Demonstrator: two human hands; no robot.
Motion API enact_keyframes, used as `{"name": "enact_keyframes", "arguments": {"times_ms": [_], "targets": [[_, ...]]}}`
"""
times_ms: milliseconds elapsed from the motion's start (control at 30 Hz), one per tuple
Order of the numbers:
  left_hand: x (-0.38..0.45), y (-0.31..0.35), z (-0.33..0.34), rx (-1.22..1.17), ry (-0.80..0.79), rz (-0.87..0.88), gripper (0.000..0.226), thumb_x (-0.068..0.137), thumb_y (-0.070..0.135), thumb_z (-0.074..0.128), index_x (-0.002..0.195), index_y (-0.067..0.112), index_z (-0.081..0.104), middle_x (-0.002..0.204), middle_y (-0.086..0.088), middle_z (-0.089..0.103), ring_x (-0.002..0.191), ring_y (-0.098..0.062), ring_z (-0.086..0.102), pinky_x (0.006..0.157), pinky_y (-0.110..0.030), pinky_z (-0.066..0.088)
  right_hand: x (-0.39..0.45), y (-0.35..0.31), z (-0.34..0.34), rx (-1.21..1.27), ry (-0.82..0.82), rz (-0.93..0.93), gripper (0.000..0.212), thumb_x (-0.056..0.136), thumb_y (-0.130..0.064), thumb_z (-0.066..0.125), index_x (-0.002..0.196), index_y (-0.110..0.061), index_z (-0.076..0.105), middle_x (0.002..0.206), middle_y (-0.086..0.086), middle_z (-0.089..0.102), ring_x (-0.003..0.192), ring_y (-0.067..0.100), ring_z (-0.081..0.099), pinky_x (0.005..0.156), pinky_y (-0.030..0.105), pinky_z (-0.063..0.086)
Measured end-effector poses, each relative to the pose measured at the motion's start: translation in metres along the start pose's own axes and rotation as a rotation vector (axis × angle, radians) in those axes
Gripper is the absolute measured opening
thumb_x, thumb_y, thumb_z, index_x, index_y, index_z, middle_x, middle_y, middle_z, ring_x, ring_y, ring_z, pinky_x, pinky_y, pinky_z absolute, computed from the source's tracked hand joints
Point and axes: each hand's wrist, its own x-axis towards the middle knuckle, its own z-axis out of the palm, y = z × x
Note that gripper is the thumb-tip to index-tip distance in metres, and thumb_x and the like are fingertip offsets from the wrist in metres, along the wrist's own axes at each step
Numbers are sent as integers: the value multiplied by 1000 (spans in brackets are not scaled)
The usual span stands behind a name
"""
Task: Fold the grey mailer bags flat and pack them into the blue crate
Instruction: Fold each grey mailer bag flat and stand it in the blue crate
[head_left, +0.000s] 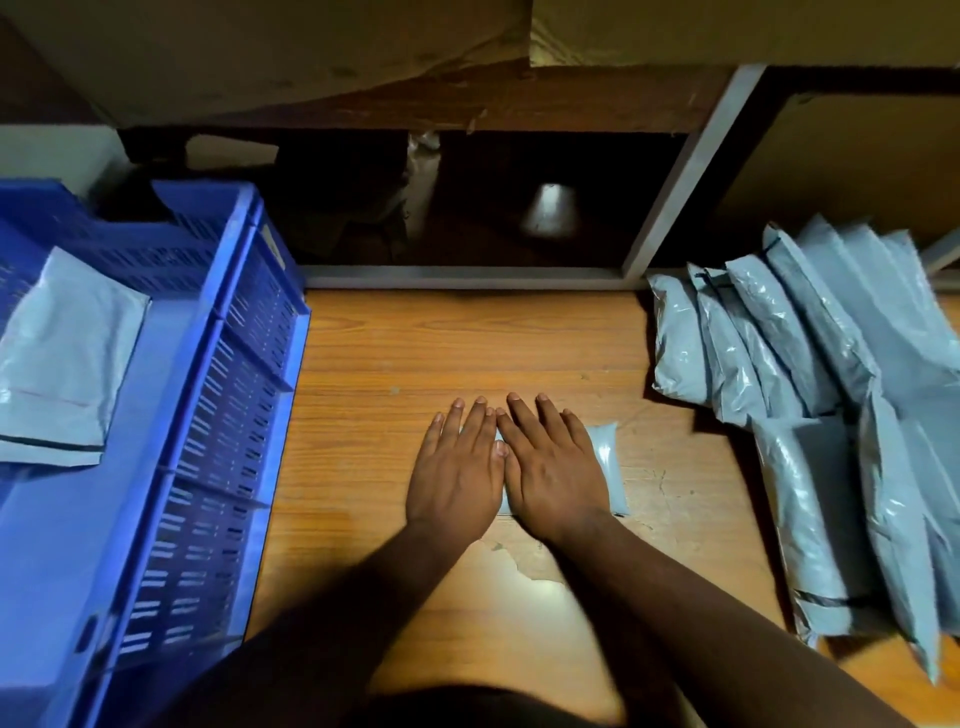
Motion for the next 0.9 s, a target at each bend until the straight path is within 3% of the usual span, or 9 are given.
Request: {"name": "enact_keyframes", "arguments": {"times_ms": [133,267,367,467,533,700,900], "targets": [[-4,0,-14,-100,0,-17,77,98,48,-15,163,21,15,171,3,12,158,-17,3,128,-40,4,-3,3,-9,120,-20,-34,57,110,-45,16,160,-26,34,168,-2,28,157,29,20,125,47,21],[-7,-7,-22,-365,105,-76,59,108,51,28,161,24,26,168,5,24,157,-13,9,127,-36,13,-7,23,-31,455,86,18,45,110,-37,38,149,-22,53,147,-4,58,136,18,49,108,33,39],[-11,-9,-17,-344,234,-37,61,103,50,32,158,24,36,166,6,30,157,-11,13,127,-38,17,-17,43,-33,410,205,114,34,105,-28,51,134,-20,65,132,0,68,120,23,62,97,30,46],[-9,-2,-3,-283,163,15,67,103,56,15,159,24,36,166,5,29,156,-13,15,128,-38,14,-21,47,-20,274,134,40,43,108,-38,41,144,-21,58,150,3,56,140,27,47,115,37,36],[-10,2,9,-182,178,41,62,106,53,20,156,24,41,164,2,36,155,-16,22,127,-41,16,-22,43,-11,141,67,33,54,110,-47,26,156,-26,42,164,2,37,152,28,30,122,47,26],[-10,6,19,-152,291,22,51,107,43,37,153,24,47,162,2,39,155,-19,26,126,-42,19,-22,41,-4,24,55,65,57,109,-46,21,160,-27,35,169,3,27,156,30,22,125,52,16],[-3,8,22,-89,244,-8,50,106,44,37,150,25,51,160,1,42,154,-20,28,126,-41,17,-14,42,0,9,12,43,59,109,-46,19,160,-23,36,170,7,25,157,34,18,124,56,17]]}}
